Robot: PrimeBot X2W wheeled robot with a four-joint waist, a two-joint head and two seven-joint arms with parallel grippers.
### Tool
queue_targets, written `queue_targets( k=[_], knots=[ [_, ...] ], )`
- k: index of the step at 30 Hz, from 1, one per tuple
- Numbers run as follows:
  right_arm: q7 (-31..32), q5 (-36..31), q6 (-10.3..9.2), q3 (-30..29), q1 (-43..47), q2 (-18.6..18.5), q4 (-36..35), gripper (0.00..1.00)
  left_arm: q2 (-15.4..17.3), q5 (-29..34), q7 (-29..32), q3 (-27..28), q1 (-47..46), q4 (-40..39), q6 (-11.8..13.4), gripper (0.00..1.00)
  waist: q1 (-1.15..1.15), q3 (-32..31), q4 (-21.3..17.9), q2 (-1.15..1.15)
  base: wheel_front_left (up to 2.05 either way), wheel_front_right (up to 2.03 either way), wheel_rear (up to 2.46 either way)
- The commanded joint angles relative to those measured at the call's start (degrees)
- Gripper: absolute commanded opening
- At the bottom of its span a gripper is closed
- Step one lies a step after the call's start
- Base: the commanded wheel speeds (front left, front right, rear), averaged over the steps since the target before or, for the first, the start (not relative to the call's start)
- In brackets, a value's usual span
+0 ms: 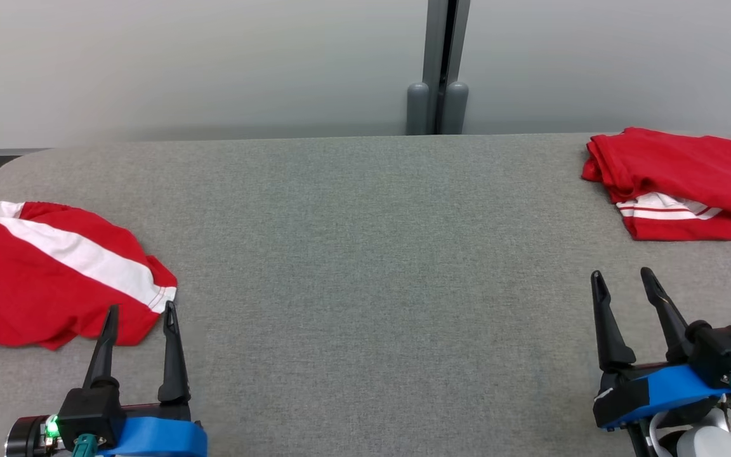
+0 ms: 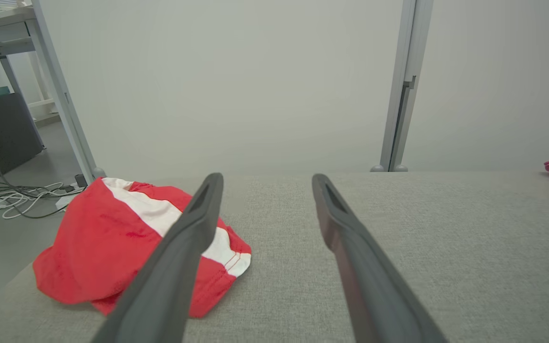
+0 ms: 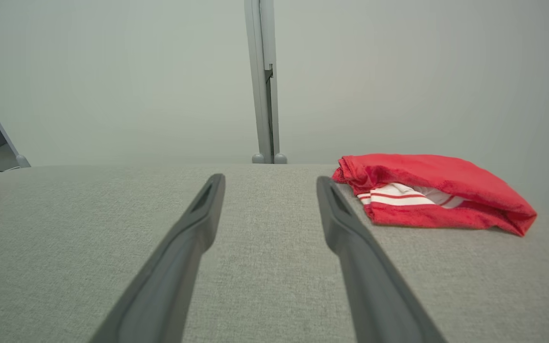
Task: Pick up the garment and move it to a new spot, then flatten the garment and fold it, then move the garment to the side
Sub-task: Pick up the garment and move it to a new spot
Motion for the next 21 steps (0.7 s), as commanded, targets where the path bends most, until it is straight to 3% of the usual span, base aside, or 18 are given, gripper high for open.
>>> queue_targets(
  k=[1,10,21],
  knots=[
    [0.11,0.22,0.0,0.23,0.72,0.23,0.11,1.0,0.31,-0.18,-0.16,0.32,-0.05,0.0,0.27,1.0,0.0,0.18,0.43,0.0,0.0,0.0,0.0],
    [-0.23,1.07,0.0,1.86,0.24,0.31,1.21,1.0,1.04,-0.78,-0.16,1.39,-0.2,0.09,0.79,1.0,0.0,0.61,6.26,0.0,0.0,0.0,0.0],
    [0.22,0.83,0.0,3.02,0.54,0.32,2.0,1.0,1.29,-1.73,-0.16,2.58,1.11,0.08,1.58,1.0,0.0,0.06,16.0,0.0,0.0,0.0,0.0]
  ],
)
